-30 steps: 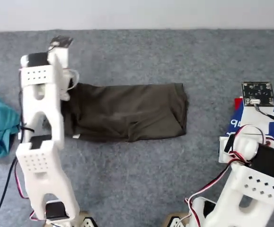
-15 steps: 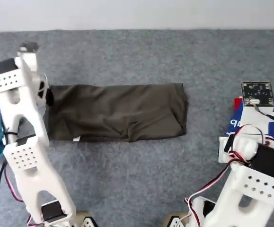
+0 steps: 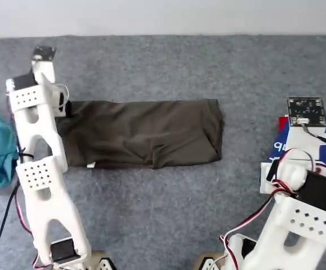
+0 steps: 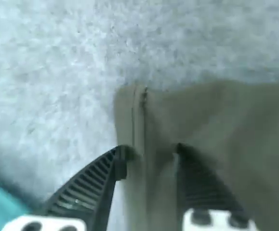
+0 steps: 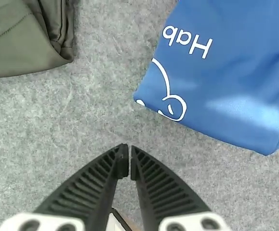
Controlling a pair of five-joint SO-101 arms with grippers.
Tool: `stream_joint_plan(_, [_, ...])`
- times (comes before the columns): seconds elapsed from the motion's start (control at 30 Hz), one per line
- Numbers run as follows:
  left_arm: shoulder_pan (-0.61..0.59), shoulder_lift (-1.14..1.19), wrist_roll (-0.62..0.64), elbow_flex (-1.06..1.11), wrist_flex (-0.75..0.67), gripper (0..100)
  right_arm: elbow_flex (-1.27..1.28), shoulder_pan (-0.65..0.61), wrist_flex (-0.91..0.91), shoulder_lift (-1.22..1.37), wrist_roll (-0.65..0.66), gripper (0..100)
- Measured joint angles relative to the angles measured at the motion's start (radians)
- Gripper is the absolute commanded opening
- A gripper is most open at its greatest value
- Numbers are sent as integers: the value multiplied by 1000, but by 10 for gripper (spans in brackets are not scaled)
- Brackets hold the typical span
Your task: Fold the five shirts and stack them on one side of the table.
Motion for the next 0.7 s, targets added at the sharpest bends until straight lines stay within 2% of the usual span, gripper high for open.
stream_joint_plan(0.1, [-8,41,0,-8,-84,101,0,0,0,0,0,29])
stream_joint_plan(0.2, [-21,49,2,-52,-106,101,0,0,9,0,0,29])
stream_joint_plan(0.3, [-21,49,2,-137,-40,101,0,0,14,0,0,29])
stream_joint_plan(0.47, [-8,49,-3,-328,173,102,0,0,14,0,0,29])
stream_joint_plan(0.53, [-8,49,-9,-361,199,105,0,0,14,0,0,29])
stream_joint_plan(0.7, [-41,-11,-12,-279,213,232,0,0,15,0,0,29])
